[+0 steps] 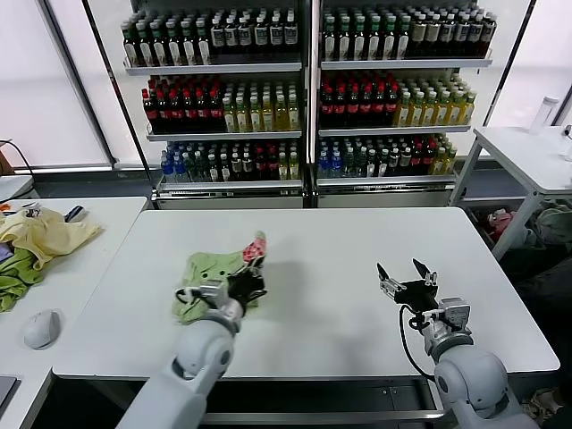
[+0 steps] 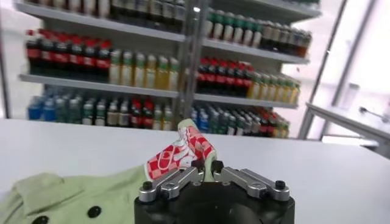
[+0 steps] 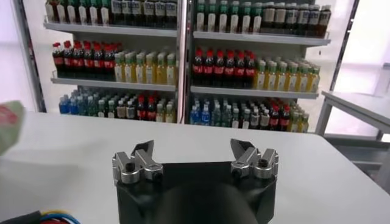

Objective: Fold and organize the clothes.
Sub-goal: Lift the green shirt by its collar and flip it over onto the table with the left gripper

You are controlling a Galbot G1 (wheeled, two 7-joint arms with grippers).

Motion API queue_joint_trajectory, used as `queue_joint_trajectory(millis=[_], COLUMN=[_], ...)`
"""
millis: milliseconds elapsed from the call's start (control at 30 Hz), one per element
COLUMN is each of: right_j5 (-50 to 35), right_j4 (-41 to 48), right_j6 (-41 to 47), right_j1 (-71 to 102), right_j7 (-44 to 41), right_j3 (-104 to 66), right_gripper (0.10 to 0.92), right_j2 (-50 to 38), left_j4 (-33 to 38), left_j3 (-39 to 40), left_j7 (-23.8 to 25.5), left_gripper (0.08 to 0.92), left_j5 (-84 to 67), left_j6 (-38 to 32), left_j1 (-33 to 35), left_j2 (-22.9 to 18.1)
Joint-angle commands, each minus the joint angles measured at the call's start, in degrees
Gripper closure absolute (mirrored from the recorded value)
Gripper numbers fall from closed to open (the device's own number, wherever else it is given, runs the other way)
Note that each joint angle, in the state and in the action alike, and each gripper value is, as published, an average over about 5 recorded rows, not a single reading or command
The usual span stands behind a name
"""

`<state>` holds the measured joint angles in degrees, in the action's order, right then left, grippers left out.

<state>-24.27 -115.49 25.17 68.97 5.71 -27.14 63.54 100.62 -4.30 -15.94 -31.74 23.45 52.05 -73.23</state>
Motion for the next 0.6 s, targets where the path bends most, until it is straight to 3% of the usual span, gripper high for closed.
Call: queue_joint_trajectory(millis=[33, 200, 367, 600], right_j5=[-0.16, -0.18, -0.07, 0.87], right_j4=[0.38, 0.66, 1.52, 6.36], right_j6=[-0.1, 0.06, 0.22, -0.03], right_j1=[-0.84, -2.12, -3.81, -8.96], right_j7=[-0.06, 0.01, 0.42, 2.46], right_j3=[0.0, 1.19, 3.57, 12.45], right_gripper=[0.203, 0.203, 0.203, 0.203], right_j2=[-0.13, -0.3, 0.02, 2.7], left_j4=[-13.86, -12.59, -4.95, 6.61], left_j3=[14.14, 14.38, 12.56, 0.9], left_j7=[-1.57, 1.4, 2.46, 3.25], left_gripper=[0.881, 0.794, 0.656, 0.449], left_j5=[11.14, 13.3, 10.86, 8.91], left_j6=[-0.92, -6.23, -9.06, -11.29], left_j1=[-11.42, -10.42, -6.3, 3.92], left_j2=[-9.83, -9.01, -5.8, 0.9])
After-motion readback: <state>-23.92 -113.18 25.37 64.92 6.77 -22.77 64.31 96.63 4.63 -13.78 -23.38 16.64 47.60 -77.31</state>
